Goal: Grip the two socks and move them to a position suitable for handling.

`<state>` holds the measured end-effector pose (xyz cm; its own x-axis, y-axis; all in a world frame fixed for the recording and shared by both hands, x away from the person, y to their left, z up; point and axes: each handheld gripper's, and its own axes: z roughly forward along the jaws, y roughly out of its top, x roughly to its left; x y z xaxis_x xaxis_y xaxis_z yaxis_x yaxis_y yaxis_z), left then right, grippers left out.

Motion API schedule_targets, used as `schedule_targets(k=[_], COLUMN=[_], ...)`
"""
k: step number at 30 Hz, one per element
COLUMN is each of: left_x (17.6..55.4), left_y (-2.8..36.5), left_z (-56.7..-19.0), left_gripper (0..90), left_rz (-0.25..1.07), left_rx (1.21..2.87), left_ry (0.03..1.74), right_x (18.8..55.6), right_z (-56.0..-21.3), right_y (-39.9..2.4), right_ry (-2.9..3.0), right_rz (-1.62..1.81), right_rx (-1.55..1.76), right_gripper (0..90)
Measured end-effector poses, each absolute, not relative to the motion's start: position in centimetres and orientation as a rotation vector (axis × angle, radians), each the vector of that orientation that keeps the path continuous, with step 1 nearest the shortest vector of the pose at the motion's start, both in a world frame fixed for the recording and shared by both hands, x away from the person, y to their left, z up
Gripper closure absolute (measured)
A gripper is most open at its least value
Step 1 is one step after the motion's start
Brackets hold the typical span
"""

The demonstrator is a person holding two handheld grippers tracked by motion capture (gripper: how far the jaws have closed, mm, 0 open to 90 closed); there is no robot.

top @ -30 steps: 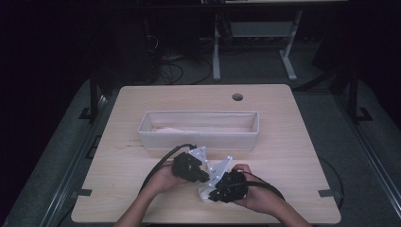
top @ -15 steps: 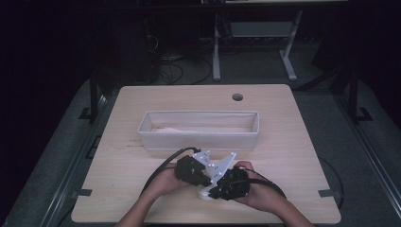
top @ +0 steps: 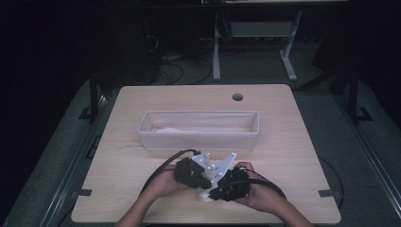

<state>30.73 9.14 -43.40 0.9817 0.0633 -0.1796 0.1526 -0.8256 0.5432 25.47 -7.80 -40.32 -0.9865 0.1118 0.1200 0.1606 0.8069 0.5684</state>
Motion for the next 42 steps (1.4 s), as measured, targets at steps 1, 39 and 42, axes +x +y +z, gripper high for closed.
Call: schedule_targets(k=[1,39,42], left_x=[30.7,30.8,30.6], left_y=[9.2,11.1,10.8], left_z=[-43.4,-42.8,-42.9], left_gripper=[84.3,84.6,84.6], left_rz=[-0.205,-0.177,-0.186], left_rx=[2.542,2.535,2.547], left_ry=[0.152,0.182,0.162], right_x=[25.5,26.9,26.5], right_z=[-40.3,-38.6,-38.4], right_y=[-7.8,-6.8,-6.8], right_ry=[-2.909,-2.858,-2.855], right_rz=[-0.924,-0.904,-0.905], right_rx=[-0.220,-0.277,-0.263], right_gripper=[85.9,85.9,85.9])
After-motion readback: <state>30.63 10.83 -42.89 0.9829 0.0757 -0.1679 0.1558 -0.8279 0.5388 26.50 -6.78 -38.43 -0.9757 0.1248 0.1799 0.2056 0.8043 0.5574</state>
